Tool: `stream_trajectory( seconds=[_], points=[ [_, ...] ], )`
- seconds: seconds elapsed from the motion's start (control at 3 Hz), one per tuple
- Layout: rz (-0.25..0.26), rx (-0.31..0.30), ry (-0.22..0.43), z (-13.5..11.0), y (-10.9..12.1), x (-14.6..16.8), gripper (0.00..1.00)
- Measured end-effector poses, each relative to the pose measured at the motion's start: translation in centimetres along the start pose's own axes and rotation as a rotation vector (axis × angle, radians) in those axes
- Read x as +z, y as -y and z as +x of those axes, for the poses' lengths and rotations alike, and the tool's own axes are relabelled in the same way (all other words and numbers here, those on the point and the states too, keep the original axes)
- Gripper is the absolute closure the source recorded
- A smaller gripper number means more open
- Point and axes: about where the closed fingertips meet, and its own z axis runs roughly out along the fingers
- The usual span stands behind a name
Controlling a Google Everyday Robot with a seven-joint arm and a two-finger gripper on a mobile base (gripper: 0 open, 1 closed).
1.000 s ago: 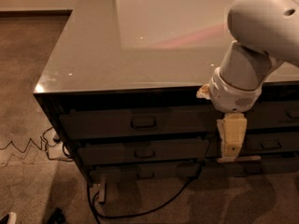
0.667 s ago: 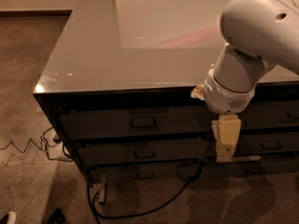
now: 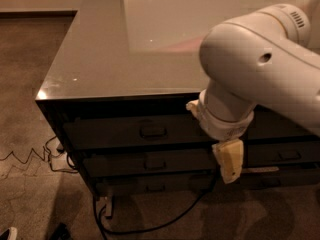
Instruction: Open top drawer
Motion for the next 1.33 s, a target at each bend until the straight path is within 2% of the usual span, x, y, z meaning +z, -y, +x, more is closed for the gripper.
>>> stream_trajectory(
  seconds=[0.33, 0.67, 1.0, 1.33],
  points=[
    [0.005, -0.026, -0.025, 0.5, 0.2, 1.1, 0.00],
    [0.006, -0.023, 0.005, 1.5, 1.5, 1.6, 0.00],
    [-0.004, -0.016, 0.122, 2.3, 3.2, 2.2, 0.00],
    [-0.014, 0.019, 0.172, 2.9, 3.9, 2.6, 0.00]
  ],
)
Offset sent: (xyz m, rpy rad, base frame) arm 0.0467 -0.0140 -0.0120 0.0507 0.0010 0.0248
